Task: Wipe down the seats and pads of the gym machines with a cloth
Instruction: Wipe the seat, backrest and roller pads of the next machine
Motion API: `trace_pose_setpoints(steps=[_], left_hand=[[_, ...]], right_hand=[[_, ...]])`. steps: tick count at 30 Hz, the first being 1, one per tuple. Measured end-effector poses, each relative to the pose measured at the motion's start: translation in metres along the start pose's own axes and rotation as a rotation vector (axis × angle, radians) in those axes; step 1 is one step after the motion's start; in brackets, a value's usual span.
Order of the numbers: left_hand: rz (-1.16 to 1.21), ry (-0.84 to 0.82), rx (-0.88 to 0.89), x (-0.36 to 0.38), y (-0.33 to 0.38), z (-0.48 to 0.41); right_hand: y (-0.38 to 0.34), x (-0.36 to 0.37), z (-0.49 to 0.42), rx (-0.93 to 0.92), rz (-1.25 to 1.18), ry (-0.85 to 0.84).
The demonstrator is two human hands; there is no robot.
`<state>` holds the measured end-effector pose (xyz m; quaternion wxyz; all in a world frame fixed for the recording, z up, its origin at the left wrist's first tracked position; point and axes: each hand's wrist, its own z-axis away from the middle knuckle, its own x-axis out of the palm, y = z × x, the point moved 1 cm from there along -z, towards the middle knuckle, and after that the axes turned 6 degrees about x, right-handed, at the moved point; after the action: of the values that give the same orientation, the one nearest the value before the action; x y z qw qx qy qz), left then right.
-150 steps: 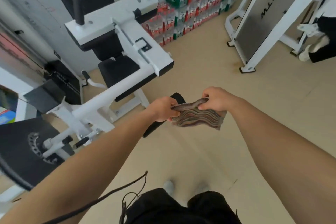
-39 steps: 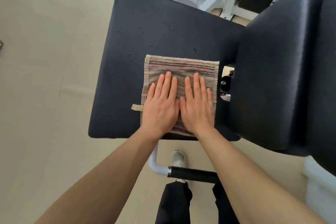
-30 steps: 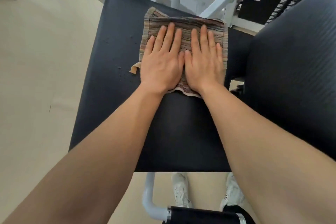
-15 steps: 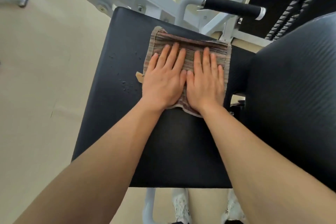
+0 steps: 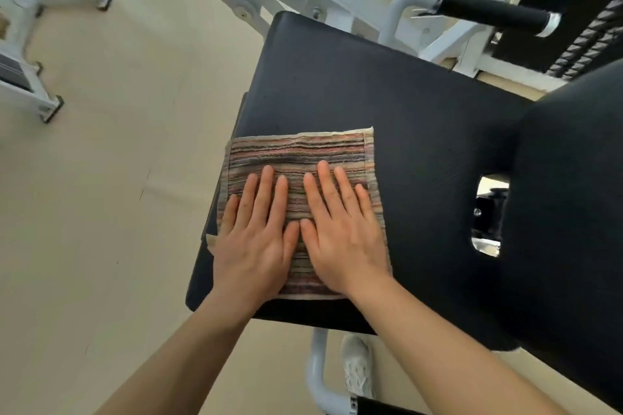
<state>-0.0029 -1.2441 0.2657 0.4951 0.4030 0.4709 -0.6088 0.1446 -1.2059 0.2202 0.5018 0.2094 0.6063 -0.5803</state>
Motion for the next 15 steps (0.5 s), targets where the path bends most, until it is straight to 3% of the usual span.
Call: trace_pose_setpoints(steps=[10, 15], left_hand=[[0.035, 0.121, 0.056, -0.044, -0.02, -0.21], [0.058, 0.123, 0.111, -0.051, -0.029, -0.222]], right_hand=[[0.034, -0.059, -0.189, 0.062, 0.082, 0.142], [0.023, -0.056, -0.198, 0.128, 0.06, 0.178]])
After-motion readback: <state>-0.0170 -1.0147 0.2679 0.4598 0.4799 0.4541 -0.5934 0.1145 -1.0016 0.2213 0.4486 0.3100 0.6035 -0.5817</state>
